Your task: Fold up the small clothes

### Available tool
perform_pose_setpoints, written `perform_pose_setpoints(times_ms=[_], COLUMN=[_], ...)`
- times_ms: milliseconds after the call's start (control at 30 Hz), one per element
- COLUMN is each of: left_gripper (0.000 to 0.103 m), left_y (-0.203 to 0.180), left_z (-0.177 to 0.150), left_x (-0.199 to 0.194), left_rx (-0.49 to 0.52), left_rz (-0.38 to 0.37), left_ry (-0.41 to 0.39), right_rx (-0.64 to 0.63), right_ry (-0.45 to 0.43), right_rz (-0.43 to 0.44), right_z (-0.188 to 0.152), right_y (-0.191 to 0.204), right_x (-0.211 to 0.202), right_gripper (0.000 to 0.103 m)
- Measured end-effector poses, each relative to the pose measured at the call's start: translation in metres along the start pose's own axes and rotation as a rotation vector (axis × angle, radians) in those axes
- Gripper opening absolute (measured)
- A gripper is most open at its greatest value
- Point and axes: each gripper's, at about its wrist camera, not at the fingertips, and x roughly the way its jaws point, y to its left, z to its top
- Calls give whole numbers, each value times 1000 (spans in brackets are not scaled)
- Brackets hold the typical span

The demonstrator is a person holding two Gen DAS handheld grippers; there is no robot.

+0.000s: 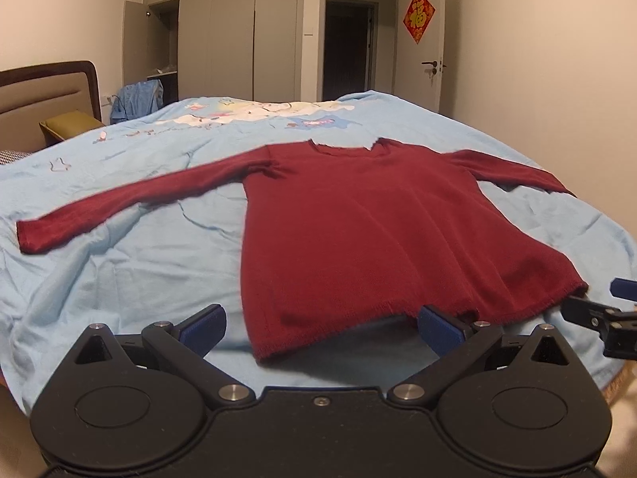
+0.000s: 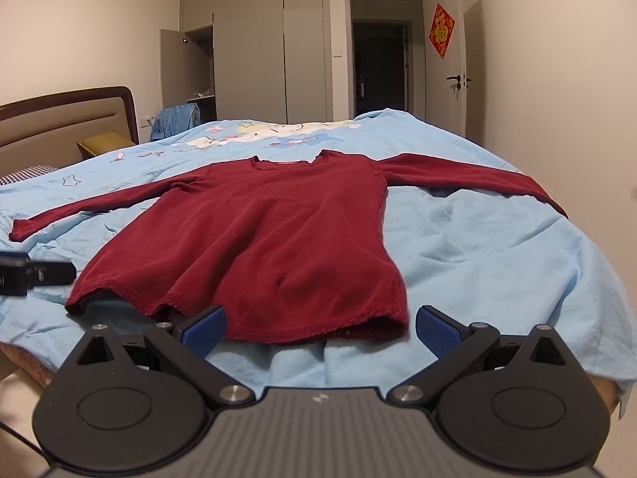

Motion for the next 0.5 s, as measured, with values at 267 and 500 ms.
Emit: perform_pose_setpoints(times_ms=[267,500], left_gripper=[102,102], left_y=[4,-3], left_z=[52,81], left_x=[37,86], left_rx=[10,15], left_rz=[95,76], left_ry=[-26,-21], right_rx=[-4,12], right_ry=[-16,-6], right_rz=[-56,-91], right_z=[33,56], right_y=[-21,-46], right_x=[29,61], right_gripper=[103,103])
